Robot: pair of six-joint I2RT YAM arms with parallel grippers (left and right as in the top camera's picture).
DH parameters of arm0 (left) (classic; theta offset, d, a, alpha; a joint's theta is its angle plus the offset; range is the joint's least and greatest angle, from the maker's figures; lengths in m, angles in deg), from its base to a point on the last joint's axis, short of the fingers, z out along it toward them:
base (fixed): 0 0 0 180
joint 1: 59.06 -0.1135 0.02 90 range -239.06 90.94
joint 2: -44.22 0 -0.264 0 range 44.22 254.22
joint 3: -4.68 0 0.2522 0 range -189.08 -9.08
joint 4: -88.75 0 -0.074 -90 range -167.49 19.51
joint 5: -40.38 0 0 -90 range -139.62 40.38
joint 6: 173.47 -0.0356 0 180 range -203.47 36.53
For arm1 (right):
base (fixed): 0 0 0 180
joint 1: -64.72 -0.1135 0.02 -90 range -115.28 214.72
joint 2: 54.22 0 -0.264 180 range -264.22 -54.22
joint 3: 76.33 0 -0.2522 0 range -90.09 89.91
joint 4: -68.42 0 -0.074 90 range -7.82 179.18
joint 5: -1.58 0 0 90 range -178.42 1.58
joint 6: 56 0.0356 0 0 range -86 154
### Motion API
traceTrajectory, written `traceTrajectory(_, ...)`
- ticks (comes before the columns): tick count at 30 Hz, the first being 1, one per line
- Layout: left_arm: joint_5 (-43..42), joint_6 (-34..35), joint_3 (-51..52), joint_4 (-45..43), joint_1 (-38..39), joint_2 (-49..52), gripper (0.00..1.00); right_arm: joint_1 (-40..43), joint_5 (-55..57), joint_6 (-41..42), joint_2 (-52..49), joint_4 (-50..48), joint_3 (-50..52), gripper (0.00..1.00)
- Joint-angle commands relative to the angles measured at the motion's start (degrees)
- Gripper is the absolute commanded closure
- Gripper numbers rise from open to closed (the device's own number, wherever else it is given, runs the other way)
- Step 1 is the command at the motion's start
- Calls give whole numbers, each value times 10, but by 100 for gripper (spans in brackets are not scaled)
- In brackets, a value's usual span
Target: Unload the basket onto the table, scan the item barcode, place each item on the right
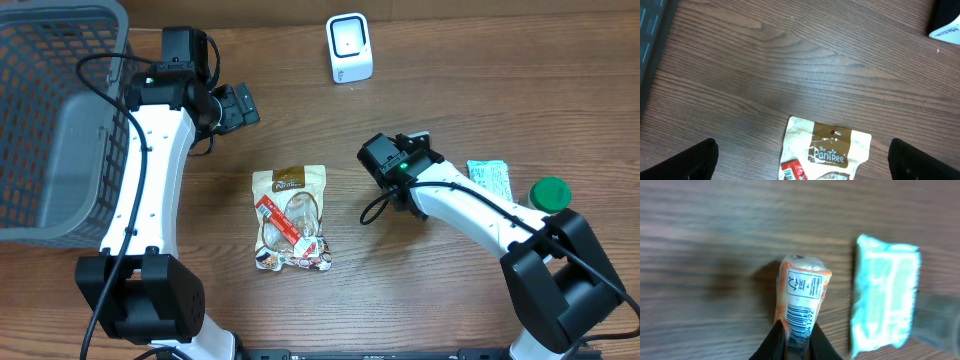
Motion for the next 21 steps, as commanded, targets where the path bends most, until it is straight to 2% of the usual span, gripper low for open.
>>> traceTrajectory(1, 3, -13, -8, 1, -2, -11, 0, 1, 46, 2, 9, -12, -5, 89)
traceTrajectory(17, 3, -13, -8, 1, -2, -11, 0, -19, 36, 5, -8, -37, 15, 89)
traceTrajectory(21, 3, -13, -8, 1, -2, -11, 0, -19, 36, 6, -14, -43, 15, 87)
